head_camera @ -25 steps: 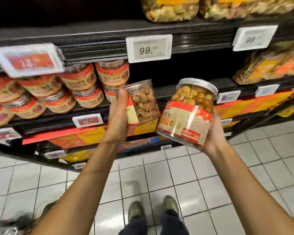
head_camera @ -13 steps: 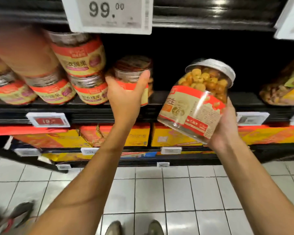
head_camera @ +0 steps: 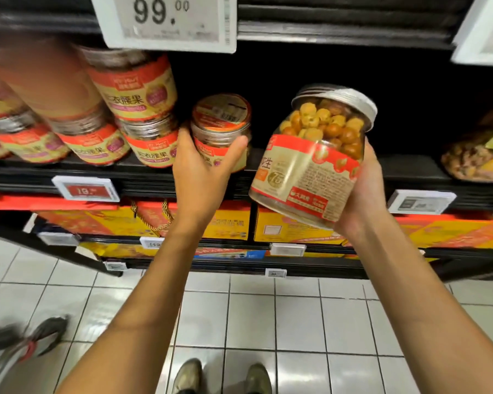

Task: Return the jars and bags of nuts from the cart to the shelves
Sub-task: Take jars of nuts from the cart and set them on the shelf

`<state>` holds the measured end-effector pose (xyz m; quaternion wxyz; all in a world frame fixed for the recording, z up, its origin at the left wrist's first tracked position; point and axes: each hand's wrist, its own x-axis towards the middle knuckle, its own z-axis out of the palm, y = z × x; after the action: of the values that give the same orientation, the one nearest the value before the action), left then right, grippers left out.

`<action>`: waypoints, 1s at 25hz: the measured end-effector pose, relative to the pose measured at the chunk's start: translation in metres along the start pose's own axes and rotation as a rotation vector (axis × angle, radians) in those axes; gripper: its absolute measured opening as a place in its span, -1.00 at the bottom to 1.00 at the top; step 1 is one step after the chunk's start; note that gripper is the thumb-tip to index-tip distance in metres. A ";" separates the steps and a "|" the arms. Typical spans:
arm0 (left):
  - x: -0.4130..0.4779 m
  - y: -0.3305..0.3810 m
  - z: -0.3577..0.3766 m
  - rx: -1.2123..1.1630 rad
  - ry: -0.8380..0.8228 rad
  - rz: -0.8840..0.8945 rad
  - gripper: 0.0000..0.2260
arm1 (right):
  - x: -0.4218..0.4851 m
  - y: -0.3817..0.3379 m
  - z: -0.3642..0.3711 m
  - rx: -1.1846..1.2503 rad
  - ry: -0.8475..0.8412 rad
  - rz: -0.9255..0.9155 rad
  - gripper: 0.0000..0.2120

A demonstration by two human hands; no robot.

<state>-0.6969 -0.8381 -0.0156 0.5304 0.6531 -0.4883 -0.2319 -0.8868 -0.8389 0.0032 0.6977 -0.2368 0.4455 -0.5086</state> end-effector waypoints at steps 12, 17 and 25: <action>-0.103 0.124 -0.122 -0.224 -0.071 -0.166 -0.66 | -0.131 0.009 0.128 -0.249 -0.059 0.170 -0.37; -0.075 0.135 -0.213 -0.375 0.051 -0.153 -0.47 | -0.171 -0.004 0.205 -0.241 -0.299 0.048 -0.35; 0.025 0.142 -0.342 -0.384 0.212 -0.079 -0.31 | -0.175 0.006 0.344 -0.388 -0.394 -0.223 -0.48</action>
<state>-0.4616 -0.6951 0.2327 0.6840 0.5794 -0.3504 -0.2714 -0.6018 -0.7179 0.2338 0.6522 -0.5073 0.3618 -0.4317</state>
